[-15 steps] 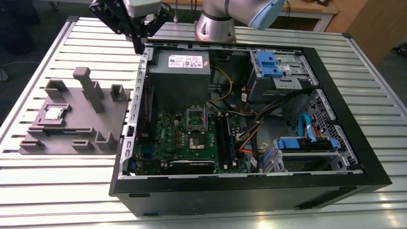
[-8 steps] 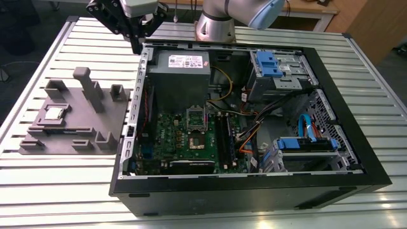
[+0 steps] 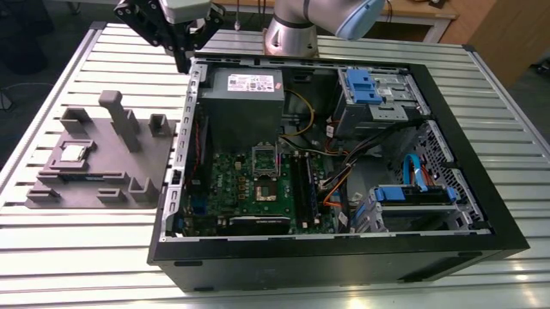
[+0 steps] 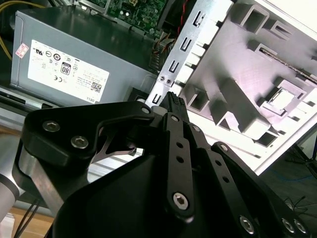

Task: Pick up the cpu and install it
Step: 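Reach for the cpu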

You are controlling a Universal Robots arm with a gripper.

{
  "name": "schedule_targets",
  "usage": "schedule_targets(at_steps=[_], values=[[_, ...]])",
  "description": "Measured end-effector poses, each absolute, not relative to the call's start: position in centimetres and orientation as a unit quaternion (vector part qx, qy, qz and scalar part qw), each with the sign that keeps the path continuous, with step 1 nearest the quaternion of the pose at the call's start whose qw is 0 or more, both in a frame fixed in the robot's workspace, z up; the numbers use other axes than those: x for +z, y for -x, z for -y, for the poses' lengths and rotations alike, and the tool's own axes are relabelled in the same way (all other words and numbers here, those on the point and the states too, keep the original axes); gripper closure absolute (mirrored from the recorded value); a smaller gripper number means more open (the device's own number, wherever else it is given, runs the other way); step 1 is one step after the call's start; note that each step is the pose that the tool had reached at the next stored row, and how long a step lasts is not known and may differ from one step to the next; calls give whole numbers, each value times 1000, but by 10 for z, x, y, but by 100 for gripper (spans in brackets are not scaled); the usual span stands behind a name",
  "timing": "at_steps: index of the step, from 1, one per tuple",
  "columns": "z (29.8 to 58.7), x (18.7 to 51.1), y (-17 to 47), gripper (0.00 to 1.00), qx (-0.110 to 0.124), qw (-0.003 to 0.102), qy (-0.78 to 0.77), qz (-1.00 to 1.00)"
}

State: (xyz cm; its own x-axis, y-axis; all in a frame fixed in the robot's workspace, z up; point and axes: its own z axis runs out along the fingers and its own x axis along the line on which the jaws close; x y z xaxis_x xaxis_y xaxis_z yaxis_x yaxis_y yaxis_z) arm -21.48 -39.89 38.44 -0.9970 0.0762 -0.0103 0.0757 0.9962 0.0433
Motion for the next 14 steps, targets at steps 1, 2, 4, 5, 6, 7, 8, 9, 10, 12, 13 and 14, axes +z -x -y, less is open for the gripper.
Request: schedule_targets(at_steps=[1,2,4,5,6,7,8,9,10,12,13,14], values=[[399,384,215,90,21,6,-38,-999],[399,384,215,90,21,6,-38,-999],[399,384,216,90,21,6,-38,-999],[399,384,216,90,21,6,-38,-999],[399,384,216,90,21,6,-38,-999],[399,384,216,90,21,6,-38,-999],[399,384,217,90,21,6,-38,-999],[399,384,217,90,21,6,-38,-999],[399,384,217,90,21,6,-38,-999],[399,384,218,90,21,6,-38,-999],[399,384,218,90,21,6,-38,-999],[399,383,219,90,21,6,-38,-999]])
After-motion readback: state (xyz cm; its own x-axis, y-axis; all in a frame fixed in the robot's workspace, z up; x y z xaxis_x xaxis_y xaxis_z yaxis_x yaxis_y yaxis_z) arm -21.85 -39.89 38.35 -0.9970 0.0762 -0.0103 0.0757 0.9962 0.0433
